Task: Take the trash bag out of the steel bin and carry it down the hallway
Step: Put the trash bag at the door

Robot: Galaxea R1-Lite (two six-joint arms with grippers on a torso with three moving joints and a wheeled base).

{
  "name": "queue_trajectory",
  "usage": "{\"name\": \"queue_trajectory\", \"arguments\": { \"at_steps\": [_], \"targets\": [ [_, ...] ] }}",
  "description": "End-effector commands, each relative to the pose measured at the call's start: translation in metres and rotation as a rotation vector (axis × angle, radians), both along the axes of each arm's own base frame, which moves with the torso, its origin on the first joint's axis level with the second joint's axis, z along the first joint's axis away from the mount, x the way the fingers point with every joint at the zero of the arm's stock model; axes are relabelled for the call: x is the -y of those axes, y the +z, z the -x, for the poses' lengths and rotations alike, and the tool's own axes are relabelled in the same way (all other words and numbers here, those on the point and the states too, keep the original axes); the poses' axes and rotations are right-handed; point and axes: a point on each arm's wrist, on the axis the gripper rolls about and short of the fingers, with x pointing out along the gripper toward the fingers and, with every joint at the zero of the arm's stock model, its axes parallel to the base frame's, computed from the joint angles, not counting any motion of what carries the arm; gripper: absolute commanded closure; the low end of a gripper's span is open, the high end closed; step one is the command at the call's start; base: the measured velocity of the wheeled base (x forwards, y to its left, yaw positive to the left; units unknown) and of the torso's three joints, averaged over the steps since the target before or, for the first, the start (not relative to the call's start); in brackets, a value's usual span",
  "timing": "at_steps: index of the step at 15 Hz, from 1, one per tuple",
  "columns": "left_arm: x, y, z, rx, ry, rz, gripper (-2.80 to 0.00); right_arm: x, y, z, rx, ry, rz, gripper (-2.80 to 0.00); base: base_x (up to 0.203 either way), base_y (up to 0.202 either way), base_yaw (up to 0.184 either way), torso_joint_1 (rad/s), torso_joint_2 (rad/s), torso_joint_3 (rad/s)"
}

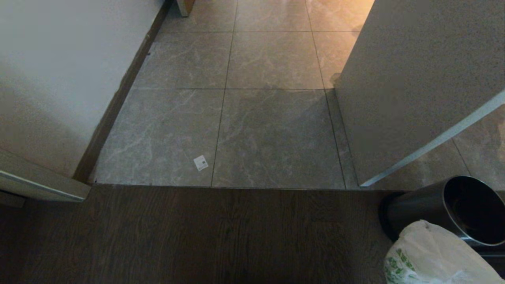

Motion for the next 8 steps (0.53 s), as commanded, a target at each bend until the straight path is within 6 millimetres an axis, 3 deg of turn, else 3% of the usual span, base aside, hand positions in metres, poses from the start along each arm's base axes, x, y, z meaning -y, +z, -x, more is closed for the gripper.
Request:
{"name": "queue_trajectory", "arguments": {
  "at_steps": [1,3,8],
  "targets": [
    [0.0000,-0.0001,0.0000,-0.001,0.000,0.001,0.00,-0.0001,-0.0010,0.0014,0.011,0.005,0.038,0.00,0.000,0.000,0.000,0.000,0.00,0.000],
    [0.0000,-0.0001,0.0000,-0.001,0.000,0.001,0.00,-0.0005,-0.0045,0.0015,-0.025,0.024,0.120,0.00,0.000,0.000,0.000,0.000,0.00,0.000],
    [0.0000,-0.0001,0.0000,-0.001,0.000,0.001,0.00,-0.0003,-0.0041,0.0015,-0.026,0.018,0.044,0.00,0.000,0.000,0.000,0.000,0.00,0.000]
  ]
}}
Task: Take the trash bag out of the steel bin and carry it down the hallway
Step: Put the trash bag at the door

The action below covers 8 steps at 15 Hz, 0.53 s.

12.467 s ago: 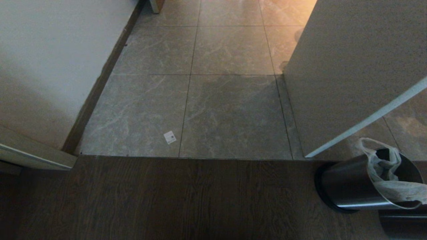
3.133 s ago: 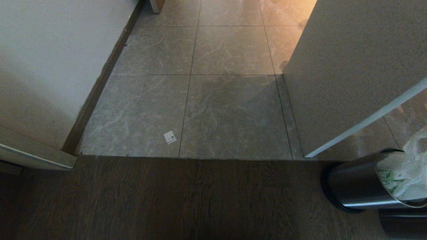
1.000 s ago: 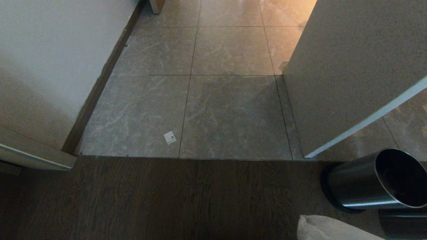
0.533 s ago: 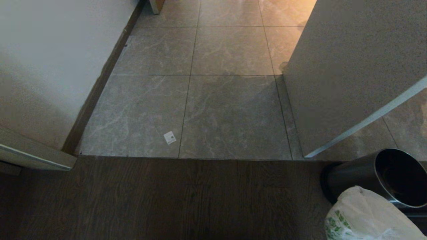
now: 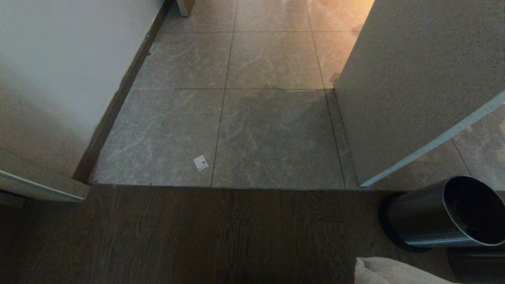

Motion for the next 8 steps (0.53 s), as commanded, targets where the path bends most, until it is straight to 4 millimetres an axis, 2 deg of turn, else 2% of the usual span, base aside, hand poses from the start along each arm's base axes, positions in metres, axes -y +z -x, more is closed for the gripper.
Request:
{"name": "queue_trajectory", "arguments": {
  "at_steps": [1,8],
  "targets": [
    [0.0000,0.0000,0.0000,0.000,0.001,-0.002,0.00,0.0000,0.0000,-0.0002,-0.006,0.002,-0.001,0.00,0.000,0.000,0.000,0.000,0.00,0.000],
    [0.0000,-0.0001,0.0000,-0.001,0.001,-0.001,0.00,0.0000,-0.0002,-0.0002,-0.003,0.001,0.005,0.00,0.000,0.000,0.000,0.000,0.00,0.000]
  ]
}}
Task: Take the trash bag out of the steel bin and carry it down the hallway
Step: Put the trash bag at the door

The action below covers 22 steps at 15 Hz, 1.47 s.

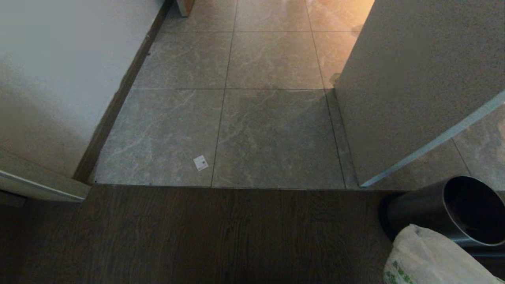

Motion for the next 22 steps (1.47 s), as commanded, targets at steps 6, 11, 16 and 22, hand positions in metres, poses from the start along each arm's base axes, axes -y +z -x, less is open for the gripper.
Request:
{"name": "queue_trajectory", "arguments": {
  "at_steps": [6,11,16,22],
  "targets": [
    [0.0000,0.0000,0.0000,0.000,0.000,-0.003,0.00,0.0000,-0.0001,-0.0003,-0.006,0.000,-0.008,0.00,0.000,0.000,0.000,0.000,0.00,0.000],
    [0.0000,0.0000,0.0000,0.000,0.000,0.000,0.00,0.0000,-0.0001,-0.0003,-0.006,0.000,-0.008,0.00,0.000,0.000,0.000,0.000,0.00,0.006],
    [0.0000,0.0000,0.0000,0.000,0.000,0.002,0.00,0.0000,-0.0001,-0.0003,-0.006,0.000,-0.008,0.00,0.000,0.000,0.000,0.003,0.00,0.182],
    [0.0000,0.0000,0.0000,0.000,0.000,0.002,0.00,0.0001,-0.0002,-0.0002,-0.005,0.001,-0.008,0.00,0.000,0.000,0.000,0.001,0.00,0.201]
  ]
}}
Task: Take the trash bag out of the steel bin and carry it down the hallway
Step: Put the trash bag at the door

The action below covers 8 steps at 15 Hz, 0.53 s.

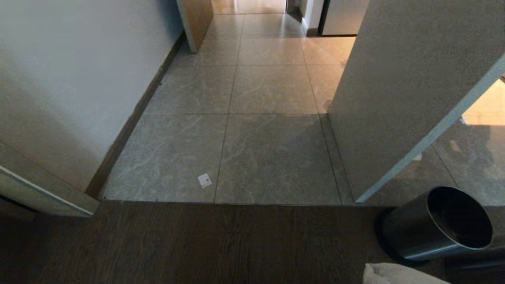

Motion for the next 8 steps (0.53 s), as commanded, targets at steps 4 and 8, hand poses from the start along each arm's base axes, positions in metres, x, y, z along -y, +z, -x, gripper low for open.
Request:
{"name": "queue_trajectory", "arguments": {
  "at_steps": [4,8],
  "targets": [
    [0.0000,0.0000,0.0000,0.000,0.000,0.000,0.00,0.0000,0.0000,-0.0002,-0.003,0.001,0.000,0.00,0.000,0.000,0.000,0.001,0.00,0.202],
    [0.0000,0.0000,0.0000,0.000,0.000,0.000,0.00,0.0000,0.0000,-0.0002,-0.003,0.000,0.000,0.00,0.000,0.000,0.000,0.003,0.00,0.207]
  ]
}}
